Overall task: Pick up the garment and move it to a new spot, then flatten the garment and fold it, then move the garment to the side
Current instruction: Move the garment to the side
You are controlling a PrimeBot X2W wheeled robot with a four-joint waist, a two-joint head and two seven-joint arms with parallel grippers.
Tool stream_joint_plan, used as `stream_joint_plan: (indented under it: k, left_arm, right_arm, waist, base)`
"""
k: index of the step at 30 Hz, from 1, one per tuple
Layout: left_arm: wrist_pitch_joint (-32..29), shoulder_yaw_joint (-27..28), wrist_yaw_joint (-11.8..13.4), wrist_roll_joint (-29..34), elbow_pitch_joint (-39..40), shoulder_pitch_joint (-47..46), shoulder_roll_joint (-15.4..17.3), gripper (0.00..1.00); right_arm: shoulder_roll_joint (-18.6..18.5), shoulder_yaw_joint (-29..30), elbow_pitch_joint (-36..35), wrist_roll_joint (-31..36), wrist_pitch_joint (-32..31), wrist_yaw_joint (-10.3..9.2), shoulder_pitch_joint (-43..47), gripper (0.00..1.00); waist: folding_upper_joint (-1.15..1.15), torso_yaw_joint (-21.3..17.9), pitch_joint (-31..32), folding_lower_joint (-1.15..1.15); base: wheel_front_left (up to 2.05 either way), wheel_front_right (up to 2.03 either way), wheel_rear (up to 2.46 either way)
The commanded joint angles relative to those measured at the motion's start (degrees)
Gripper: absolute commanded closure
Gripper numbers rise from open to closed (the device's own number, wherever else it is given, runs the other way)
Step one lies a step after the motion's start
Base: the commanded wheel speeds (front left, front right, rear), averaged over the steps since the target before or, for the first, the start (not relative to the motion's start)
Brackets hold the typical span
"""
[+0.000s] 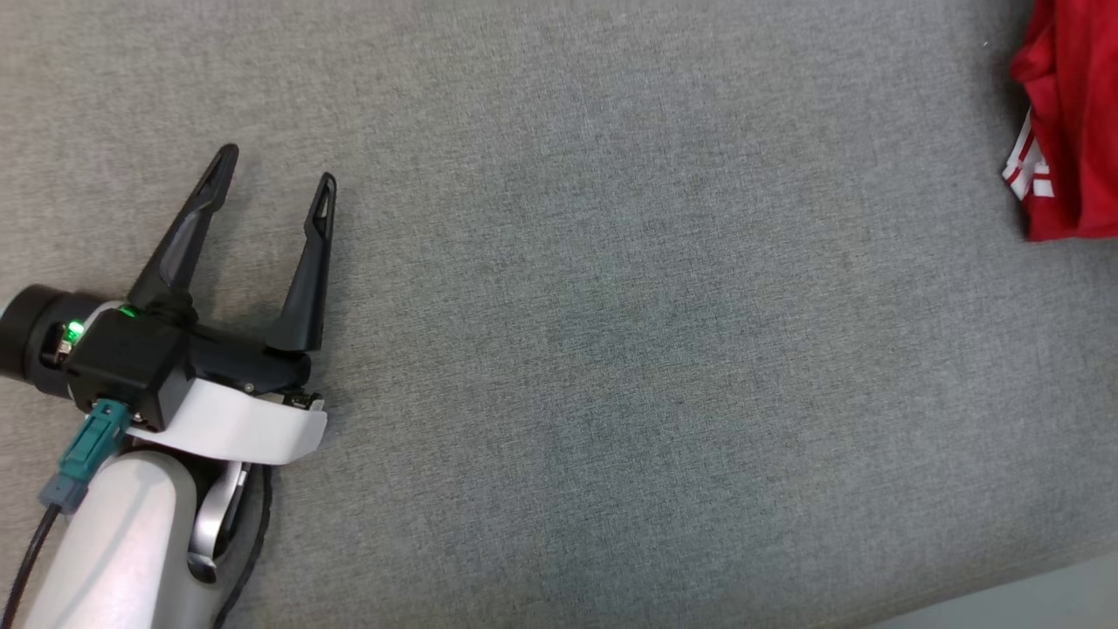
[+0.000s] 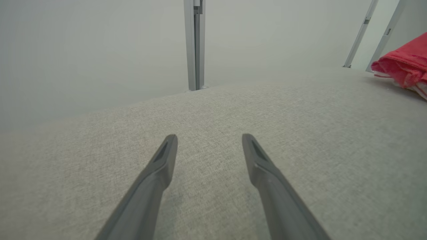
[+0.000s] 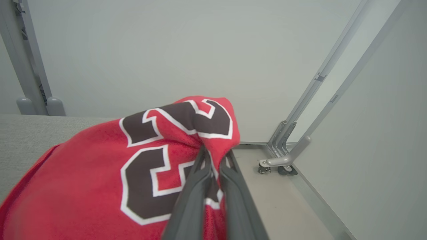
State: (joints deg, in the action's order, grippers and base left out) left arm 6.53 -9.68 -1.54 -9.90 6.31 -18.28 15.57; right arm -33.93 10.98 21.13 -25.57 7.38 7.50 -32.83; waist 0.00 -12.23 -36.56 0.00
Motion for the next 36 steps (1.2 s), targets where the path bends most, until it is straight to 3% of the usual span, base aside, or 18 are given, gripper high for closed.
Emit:
stream_joint_plan:
  k: [1,4,5,6,7,13,18,28,29,36]
  left_arm:
    - [-0.5,0.0,-0.3,0.4,-0.2,-1.1,0.6,0.00]
    - [-1.1,0.1,-0.4,0.4,0.3,-1.6,1.3,0.00]
    - [-1.2,0.1,-0.5,0.4,0.4,-1.9,1.4,0.00]
    - [-1.3,0.0,-0.6,0.5,0.5,-2.1,1.5,0.00]
    - [-1.5,-0.1,-0.6,0.5,0.5,-2.3,1.6,0.00]
    - [-1.2,-0.6,-0.2,0.6,-0.1,-2.1,1.6,0.00]
    - [-0.3,-0.2,0.2,-0.4,-1.1,-1.0,1.4,0.00]
    - [2.4,0.9,1.9,-2.1,-2.5,0.1,0.1,0.00]
    - [2.8,1.2,2.4,-2.5,-3.1,1.1,-0.3,0.00]
    - [4.1,2.3,3.6,-4.5,-4.6,3.9,-1.4,0.00]
  right_arm:
    - [-0.6,-0.2,0.7,0.4,0.8,-0.01,-1.7,1.00]
    - [-0.8,-1.0,3.4,0.8,2.0,-0.01,-4.2,1.00]
    - [-0.8,-1.0,4.2,1.0,2.6,-0.01,-5.1,0.92]
    - [-0.6,-1.0,5.3,1.3,3.2,-0.01,-6.2,0.52]
    - [-0.5,-0.8,6.3,1.7,3.6,-0.01,-6.8,0.00]
    - [1.5,0.8,10.5,3.4,6.5,-0.01,-8.7,0.00]
    - [5.2,0.8,10.3,2.8,7.4,-0.01,-6.9,0.00]
    - [12.4,-1.8,5.2,2.9,7.8,-0.01,-0.6,0.00]
    - [14.7,-3.2,3.4,3.7,7.8,-0.01,1.5,0.00]
    - [20.3,-7.7,-2.4,6.1,6.3,-0.01,6.8,0.00]
  waist:
    - [0.00,-0.6,-1.3,0.00]
    - [0.00,-0.9,-2.7,0.00]
    - [0.00,-0.9,-3.1,0.00]
    - [0.00,-0.8,-3.4,0.00]
    - [0.00,-0.7,-3.8,0.00]
    - [0.00,-0.5,-4.3,0.00]
    - [0.00,-0.7,-2.2,0.00]
    - [0.00,-0.1,4.7,0.00]
    - [0.00,0.2,6.5,0.00]
    - [0.00,1.8,11.0,0.00]
  base:
    - [0.00,0.00,0.00]
    - [0.00,0.00,0.00]
    - [0.00,0.00,0.00]
    - [0.00,0.00,0.00]
    - [0.00,0.00,0.00]
    - [0.00,0.00,0.00]
    - [0.00,0.00,0.00]
    - [0.00,0.00,0.00]
    - [0.00,0.00,0.00]
    - [0.00,0.00,0.00]
